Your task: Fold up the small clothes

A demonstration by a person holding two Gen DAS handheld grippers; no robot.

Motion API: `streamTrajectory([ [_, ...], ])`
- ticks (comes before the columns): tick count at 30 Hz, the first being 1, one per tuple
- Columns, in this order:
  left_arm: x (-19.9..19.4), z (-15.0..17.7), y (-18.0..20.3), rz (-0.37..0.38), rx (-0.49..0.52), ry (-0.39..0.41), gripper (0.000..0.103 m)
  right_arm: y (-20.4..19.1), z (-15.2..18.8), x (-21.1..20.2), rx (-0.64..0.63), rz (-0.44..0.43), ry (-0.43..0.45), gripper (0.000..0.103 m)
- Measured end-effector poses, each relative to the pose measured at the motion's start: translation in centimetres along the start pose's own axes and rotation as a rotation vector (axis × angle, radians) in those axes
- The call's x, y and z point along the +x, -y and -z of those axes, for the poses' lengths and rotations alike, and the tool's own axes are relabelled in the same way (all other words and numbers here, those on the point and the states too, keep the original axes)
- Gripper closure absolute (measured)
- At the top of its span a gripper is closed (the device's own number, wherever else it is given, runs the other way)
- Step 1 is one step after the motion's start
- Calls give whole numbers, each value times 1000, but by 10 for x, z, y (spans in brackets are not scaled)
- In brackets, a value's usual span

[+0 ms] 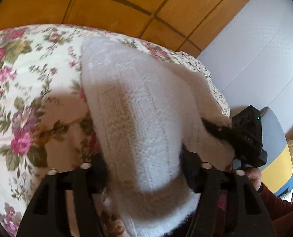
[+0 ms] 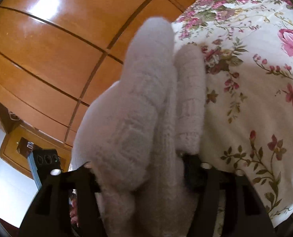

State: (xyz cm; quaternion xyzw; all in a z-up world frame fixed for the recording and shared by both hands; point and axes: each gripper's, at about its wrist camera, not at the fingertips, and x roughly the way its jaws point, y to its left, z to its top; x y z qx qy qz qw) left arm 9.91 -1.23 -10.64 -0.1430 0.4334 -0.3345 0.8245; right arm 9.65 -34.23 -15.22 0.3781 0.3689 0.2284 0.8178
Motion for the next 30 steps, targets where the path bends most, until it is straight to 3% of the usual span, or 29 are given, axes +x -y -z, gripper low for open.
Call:
streamTrajectory([
  [4,-3,-6,-5,4,-19,42,17,5,-13,-8,9,0,3,25],
  [9,37,-25,-11,93,-117,-64,11,13,-19,-2,46,1,7,28],
  [11,41,-25,-8,92,-110,-64,18,9,-21,4,18,54,7,38],
  [13,36,-23,3,47,-42,-42,34,1,-20,7,-12,71,4,49],
  [16,24,-19,19,5,45,0,45,-15,-16,4,-80,92,30,53],
  [23,-6,-16,47,-112,224,123,49,-69,-2,-3,-309,140,108,56],
  [30,-34,-29,48,-249,351,267,49,-97,-16,18,-388,84,165,56],
])
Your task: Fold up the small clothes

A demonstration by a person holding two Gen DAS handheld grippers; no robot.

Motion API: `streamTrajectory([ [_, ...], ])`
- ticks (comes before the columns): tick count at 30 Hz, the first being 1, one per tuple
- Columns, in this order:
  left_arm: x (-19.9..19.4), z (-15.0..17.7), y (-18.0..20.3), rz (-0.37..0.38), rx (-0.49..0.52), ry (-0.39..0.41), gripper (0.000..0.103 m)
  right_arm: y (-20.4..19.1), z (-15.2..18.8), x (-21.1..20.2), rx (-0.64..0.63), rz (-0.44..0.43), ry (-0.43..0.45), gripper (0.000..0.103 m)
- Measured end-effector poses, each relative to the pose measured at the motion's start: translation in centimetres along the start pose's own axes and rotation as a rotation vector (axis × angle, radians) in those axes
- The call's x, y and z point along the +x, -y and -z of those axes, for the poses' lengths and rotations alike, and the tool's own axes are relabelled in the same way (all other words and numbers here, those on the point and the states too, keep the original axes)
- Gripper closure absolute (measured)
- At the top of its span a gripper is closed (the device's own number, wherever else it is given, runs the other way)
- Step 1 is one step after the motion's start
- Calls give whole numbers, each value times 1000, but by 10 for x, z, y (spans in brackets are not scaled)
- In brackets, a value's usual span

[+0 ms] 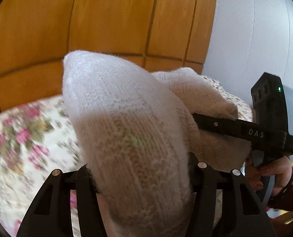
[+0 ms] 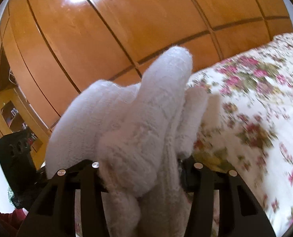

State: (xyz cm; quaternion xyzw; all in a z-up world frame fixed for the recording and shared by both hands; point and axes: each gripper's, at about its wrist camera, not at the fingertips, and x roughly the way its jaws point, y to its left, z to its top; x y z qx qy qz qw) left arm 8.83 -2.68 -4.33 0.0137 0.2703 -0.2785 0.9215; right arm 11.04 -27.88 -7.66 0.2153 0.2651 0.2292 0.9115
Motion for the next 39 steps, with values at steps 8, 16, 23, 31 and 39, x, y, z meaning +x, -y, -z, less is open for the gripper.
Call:
streamTrajectory([
  [8,38,-29,-37,-85,-12,43,49,-10,-43,56,-44,17,29,56],
  [16,96,-46,-79,-149,-65,42,49,9,-80,118,-100,67,18,57],
  [23,152,-36,-113,-164,-182,-59,43,32,-78,179,-150,262,-63,56],
  [31,156,-23,-140,-72,-332,-84,28,39,-71,190,-155,328,-92,48],
  [39,124,-14,-113,-149,-309,-15,24,34,-68,182,-166,359,-63,40],
])
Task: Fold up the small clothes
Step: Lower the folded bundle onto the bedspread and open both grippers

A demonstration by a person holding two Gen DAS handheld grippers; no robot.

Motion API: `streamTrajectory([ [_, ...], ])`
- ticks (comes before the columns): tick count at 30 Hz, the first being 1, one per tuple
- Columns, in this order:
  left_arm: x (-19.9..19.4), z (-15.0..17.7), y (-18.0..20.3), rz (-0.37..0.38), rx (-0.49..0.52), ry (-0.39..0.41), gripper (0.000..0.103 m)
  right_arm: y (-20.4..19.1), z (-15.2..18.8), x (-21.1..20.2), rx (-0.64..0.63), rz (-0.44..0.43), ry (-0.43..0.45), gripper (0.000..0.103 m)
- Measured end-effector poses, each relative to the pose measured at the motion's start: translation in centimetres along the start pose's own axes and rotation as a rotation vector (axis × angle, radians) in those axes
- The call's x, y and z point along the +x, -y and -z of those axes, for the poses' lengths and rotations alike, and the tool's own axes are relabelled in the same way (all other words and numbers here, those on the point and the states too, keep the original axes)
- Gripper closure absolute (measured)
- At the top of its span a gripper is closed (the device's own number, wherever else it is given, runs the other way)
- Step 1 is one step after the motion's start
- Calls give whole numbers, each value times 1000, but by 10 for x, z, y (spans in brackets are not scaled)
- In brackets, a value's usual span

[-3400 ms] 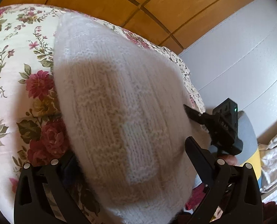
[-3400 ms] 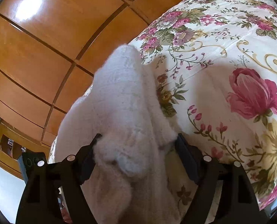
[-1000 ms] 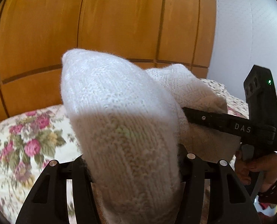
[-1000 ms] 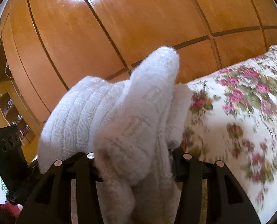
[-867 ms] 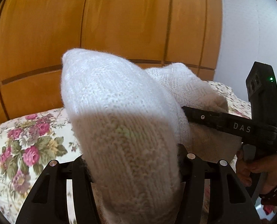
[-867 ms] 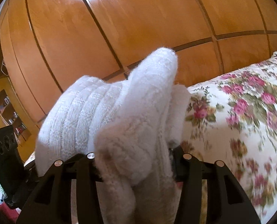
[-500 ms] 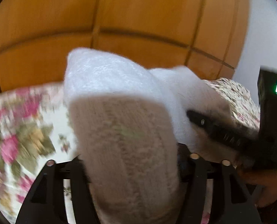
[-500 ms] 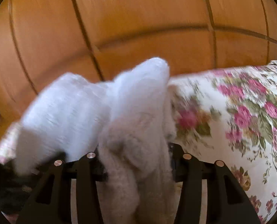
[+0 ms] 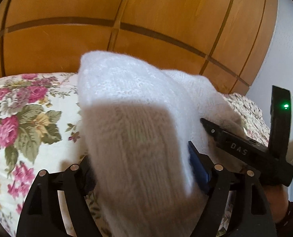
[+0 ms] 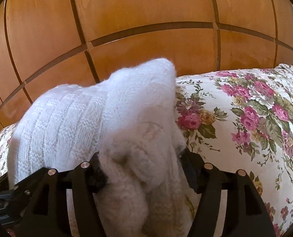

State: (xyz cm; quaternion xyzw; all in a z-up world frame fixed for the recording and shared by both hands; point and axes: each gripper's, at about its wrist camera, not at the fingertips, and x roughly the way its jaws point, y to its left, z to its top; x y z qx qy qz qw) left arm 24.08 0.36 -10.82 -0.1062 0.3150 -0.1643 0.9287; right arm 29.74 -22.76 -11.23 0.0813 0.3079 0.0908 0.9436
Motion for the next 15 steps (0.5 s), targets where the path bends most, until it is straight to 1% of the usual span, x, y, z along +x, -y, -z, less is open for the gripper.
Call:
streamTrajectory([
  [2,-9,1,-2,-14,-17,37,24,-3,0,-3,-6,8,6,39],
  [4,-19,3,-5,-30,-38,79,24,-3,0,-6,-6,23,17,30],
  [6,-29,3,-9,-42,-63,122,24,-2,2,-11,4,33,35,25],
  [7,-31,3,-11,-42,-72,128,24,1,4,-15,19,35,44,21],
  [8,-31,3,-13,-42,-82,125,24,3,4,-18,30,39,48,20],
  [11,-23,3,-20,-44,-116,79,24,11,10,-32,71,43,70,16],
  [12,-19,3,-21,-52,-127,54,21,14,12,-35,85,59,70,13],
  [13,-13,2,-23,-59,-137,25,17,18,14,-36,102,100,60,13],
  [14,-3,3,-26,-59,-149,-23,15,21,15,-35,117,133,43,13],
  [15,3,2,-28,-55,-155,-55,12,23,15,-31,128,144,21,13],
])
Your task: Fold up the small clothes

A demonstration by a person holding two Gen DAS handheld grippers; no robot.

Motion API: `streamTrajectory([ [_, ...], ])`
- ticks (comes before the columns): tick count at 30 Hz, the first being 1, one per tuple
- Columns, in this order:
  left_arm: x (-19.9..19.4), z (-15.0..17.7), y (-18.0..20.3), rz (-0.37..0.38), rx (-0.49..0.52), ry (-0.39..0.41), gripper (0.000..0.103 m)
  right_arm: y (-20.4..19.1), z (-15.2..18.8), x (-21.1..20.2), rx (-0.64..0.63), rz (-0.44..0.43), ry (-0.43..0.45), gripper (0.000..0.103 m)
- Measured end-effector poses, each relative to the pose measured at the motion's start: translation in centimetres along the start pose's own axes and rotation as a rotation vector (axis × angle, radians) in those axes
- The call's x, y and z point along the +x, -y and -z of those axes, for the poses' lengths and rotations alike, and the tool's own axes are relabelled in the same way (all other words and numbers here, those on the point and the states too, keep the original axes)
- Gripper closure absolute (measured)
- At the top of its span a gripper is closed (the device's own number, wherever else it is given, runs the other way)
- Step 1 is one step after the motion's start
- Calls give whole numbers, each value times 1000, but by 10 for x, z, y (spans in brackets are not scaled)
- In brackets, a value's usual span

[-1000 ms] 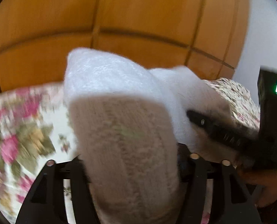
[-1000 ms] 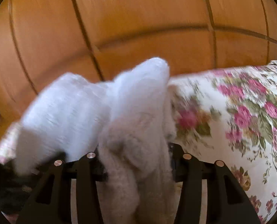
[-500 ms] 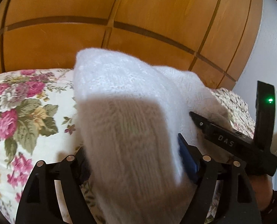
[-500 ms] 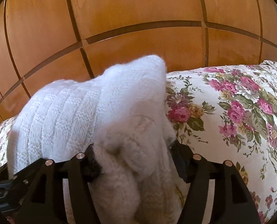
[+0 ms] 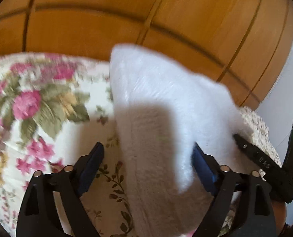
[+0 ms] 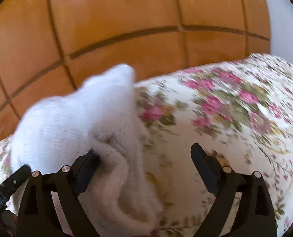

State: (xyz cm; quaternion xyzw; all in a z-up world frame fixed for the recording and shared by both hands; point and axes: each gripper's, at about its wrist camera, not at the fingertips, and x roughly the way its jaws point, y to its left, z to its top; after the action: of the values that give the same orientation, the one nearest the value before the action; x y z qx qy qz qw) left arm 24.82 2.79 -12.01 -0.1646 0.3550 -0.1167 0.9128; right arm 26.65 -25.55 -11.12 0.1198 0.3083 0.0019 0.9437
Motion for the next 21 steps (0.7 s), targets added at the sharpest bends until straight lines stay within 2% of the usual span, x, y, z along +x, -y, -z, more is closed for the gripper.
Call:
streamTrajectory([
  [3,2,0,2,-14,12,-5,12,-1,-1,9,-5,23,-43,10],
  [7,-16,3,8,-54,36,39,8,-2,1,-4,-14,1,6,8],
  [9,-28,8,11,-84,43,61,4,0,5,-15,0,-23,31,2],
  [14,-56,22,19,-133,43,125,4,4,15,-47,28,-49,95,2],
  [21,-95,42,33,-230,71,233,4,-6,36,-94,-53,-57,173,2],
])
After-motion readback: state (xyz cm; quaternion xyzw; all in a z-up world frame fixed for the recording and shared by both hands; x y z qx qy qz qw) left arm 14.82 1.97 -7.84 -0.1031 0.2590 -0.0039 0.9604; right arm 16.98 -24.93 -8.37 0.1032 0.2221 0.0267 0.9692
